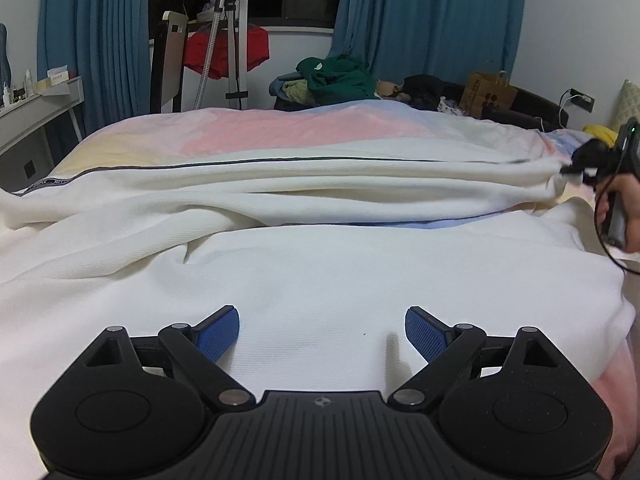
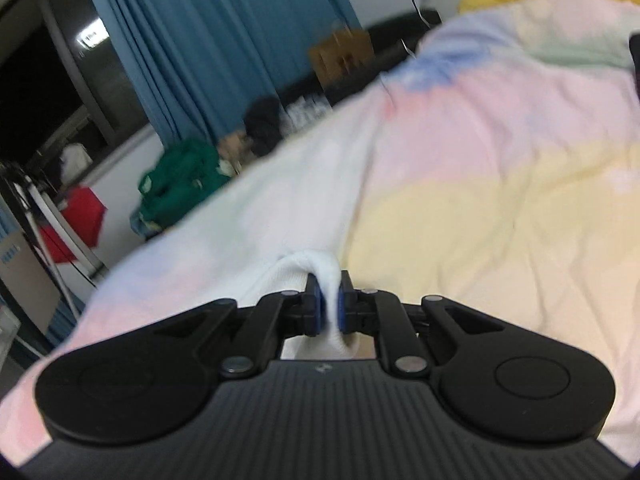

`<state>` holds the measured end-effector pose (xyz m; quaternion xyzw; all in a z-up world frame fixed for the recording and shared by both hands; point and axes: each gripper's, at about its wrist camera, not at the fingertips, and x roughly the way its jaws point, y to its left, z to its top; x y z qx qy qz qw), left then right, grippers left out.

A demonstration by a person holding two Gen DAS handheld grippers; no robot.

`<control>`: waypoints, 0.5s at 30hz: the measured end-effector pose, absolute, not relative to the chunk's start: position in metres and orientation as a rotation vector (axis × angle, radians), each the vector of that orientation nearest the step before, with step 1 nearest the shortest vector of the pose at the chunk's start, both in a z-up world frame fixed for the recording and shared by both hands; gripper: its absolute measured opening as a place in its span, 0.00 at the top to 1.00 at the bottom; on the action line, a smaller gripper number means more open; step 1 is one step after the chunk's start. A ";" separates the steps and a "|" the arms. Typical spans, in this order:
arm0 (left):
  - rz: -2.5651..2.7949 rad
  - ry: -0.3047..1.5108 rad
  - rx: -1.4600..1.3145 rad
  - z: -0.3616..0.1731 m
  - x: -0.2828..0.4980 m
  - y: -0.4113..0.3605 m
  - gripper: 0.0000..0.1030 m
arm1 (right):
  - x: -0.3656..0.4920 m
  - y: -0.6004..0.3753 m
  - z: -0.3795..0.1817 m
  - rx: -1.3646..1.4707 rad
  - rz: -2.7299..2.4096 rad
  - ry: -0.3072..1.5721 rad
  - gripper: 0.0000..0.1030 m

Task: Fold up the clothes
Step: 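Pull the held edge across the garment with the right gripper to smooth it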

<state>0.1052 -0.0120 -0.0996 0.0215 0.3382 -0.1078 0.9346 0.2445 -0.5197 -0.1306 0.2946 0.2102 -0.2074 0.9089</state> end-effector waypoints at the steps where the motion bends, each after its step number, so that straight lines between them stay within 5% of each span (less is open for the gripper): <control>1: -0.220 0.691 0.046 -0.100 0.106 -0.012 0.11 | 0.245 -0.520 -0.135 0.621 -0.432 0.453 0.87; 3: -0.219 0.691 0.046 -0.099 0.105 -0.013 0.11 | 0.243 -0.524 -0.141 0.679 -0.428 0.464 0.86; 9: -0.214 0.698 0.023 -0.098 0.105 -0.011 0.11 | 0.220 -0.529 -0.142 0.803 -0.434 0.507 0.38; 15: -0.207 0.680 0.009 -0.090 0.094 -0.008 0.11 | 0.190 -0.496 -0.111 0.690 -0.402 0.542 0.30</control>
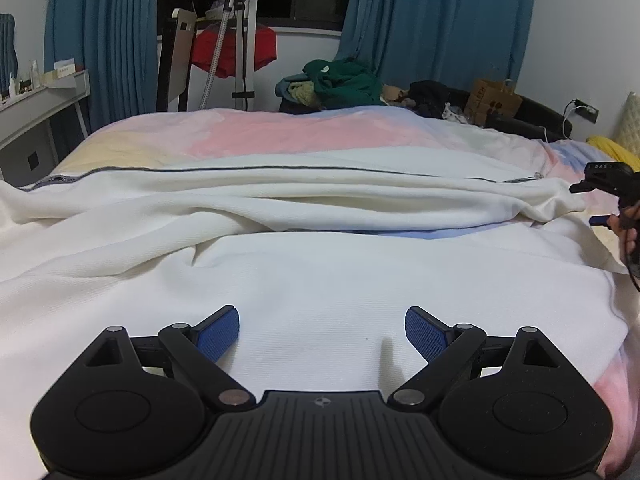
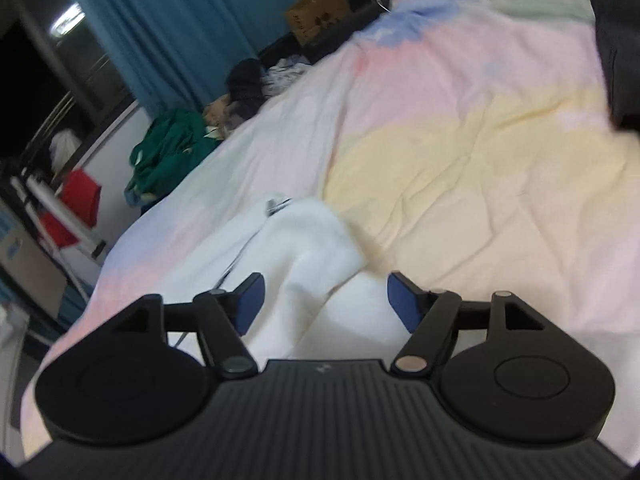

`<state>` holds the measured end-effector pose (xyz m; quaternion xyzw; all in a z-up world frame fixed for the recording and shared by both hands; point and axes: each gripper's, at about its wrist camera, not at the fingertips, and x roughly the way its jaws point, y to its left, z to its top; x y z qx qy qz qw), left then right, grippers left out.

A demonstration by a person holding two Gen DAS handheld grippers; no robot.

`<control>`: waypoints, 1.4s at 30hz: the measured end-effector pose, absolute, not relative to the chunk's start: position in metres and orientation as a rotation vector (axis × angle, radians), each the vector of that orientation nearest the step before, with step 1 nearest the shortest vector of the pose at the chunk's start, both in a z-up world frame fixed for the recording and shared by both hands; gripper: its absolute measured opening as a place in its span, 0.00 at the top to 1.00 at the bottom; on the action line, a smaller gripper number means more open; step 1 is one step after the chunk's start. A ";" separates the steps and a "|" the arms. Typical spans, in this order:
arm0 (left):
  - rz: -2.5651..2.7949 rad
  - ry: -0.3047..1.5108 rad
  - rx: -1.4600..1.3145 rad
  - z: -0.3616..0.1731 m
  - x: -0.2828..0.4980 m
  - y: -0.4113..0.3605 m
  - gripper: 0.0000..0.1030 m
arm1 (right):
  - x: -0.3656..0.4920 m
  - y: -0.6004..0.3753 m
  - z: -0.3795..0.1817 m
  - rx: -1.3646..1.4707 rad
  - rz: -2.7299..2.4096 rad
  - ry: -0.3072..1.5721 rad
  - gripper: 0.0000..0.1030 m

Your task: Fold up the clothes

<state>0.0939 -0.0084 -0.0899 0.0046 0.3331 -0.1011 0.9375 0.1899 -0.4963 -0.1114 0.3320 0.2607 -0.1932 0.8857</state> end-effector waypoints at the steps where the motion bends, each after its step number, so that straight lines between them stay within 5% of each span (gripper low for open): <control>1: -0.205 0.674 0.007 -0.088 0.091 -0.007 0.11 | 0.184 -0.490 -0.106 0.694 -0.373 0.549 0.30; 13: -0.047 0.714 -0.039 -0.070 0.073 0.033 0.11 | 0.096 -0.422 -0.075 0.660 -0.242 0.598 0.31; 25: 0.172 0.767 -0.572 -0.052 0.049 0.158 0.11 | 0.054 -0.453 -0.084 0.793 -0.458 0.547 0.30; 33: 0.385 0.661 -0.821 -0.038 0.005 0.239 0.11 | 0.014 -0.499 -0.100 0.989 -0.753 0.413 0.30; 42: 0.580 0.589 -1.064 -0.042 -0.047 0.293 0.11 | 0.018 -0.527 -0.146 1.209 -0.699 0.485 0.32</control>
